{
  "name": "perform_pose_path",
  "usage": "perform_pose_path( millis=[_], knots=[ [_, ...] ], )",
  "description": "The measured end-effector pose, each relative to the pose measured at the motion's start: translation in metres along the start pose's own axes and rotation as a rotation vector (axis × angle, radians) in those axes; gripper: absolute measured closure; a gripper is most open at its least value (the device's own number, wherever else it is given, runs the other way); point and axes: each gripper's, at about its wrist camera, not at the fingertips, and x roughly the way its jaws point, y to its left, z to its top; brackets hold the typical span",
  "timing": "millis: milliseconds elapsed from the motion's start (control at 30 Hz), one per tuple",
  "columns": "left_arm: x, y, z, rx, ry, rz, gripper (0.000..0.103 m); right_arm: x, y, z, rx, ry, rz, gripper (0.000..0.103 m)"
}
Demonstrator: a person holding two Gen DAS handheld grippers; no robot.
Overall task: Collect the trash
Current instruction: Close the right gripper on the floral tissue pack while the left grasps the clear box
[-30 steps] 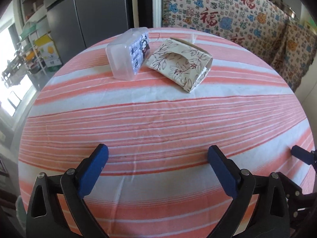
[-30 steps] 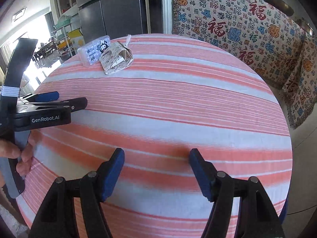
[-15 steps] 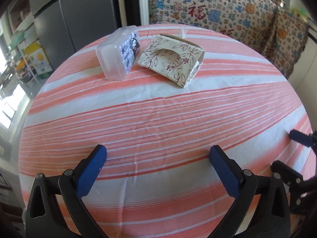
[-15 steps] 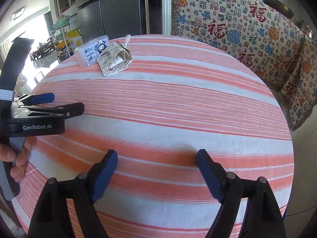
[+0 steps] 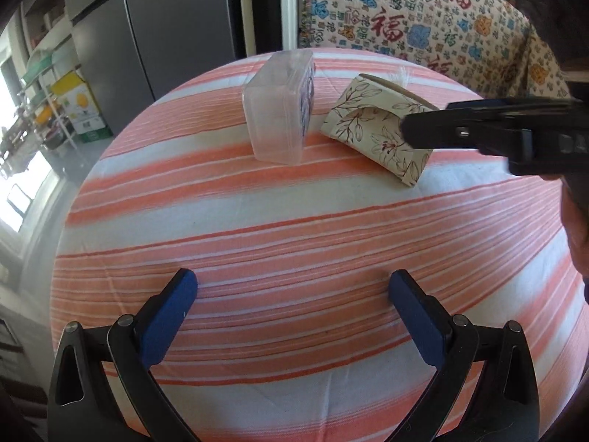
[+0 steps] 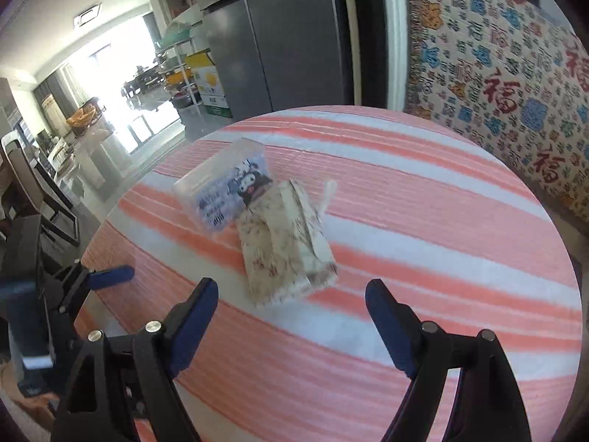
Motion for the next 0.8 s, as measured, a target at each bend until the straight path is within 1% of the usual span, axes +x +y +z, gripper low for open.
perform_pose_path(
  millis=[100,167,200,233,267,300,433,533,600,667,733,800],
  knots=[
    [0.003,-0.001,0.004,0.004,0.004,-0.003,0.0,0.03,0.003,0.016,-0.039,0.069,-0.017,0.018],
    [0.004,-0.001,0.005,0.001,0.005,-0.004,0.0,0.042,0.0,0.018,-0.038,0.112,-0.002,0.022],
    [0.004,0.0,0.004,-0.003,0.006,-0.003,0.0,0.043,-0.003,0.017,-0.029,0.117,0.021,0.041],
    [0.004,0.0,0.005,-0.007,0.007,-0.002,0.0,0.041,-0.006,0.015,-0.019,0.121,0.038,0.054],
    [0.005,-0.001,0.006,-0.01,0.006,0.0,0.0,0.036,-0.01,0.014,-0.004,0.105,0.044,0.057],
    [0.005,-0.001,0.007,-0.013,0.005,0.002,0.0,0.029,-0.014,0.011,0.013,0.101,0.045,0.058],
    [0.004,-0.001,0.005,-0.031,-0.002,0.008,0.0,-0.008,-0.027,-0.01,0.062,0.07,-0.005,0.059],
    [0.001,0.001,0.007,-0.057,-0.027,-0.018,0.001,-0.04,-0.039,-0.045,0.116,0.074,-0.074,0.059],
    [0.002,0.003,0.017,-0.077,-0.037,-0.047,0.001,-0.059,-0.044,-0.075,0.134,0.08,-0.114,0.059],
    [0.004,0.002,0.03,-0.078,-0.052,-0.059,0.001,-0.074,-0.049,-0.102,0.164,0.079,-0.132,0.059],
    [0.011,0.001,0.049,-0.055,-0.066,-0.032,0.001,-0.086,-0.052,-0.122,0.194,0.072,-0.133,0.059],
    [0.018,0.001,0.065,-0.043,-0.072,-0.013,0.001,-0.094,-0.052,-0.133,0.201,0.055,-0.147,0.059]
  ],
)
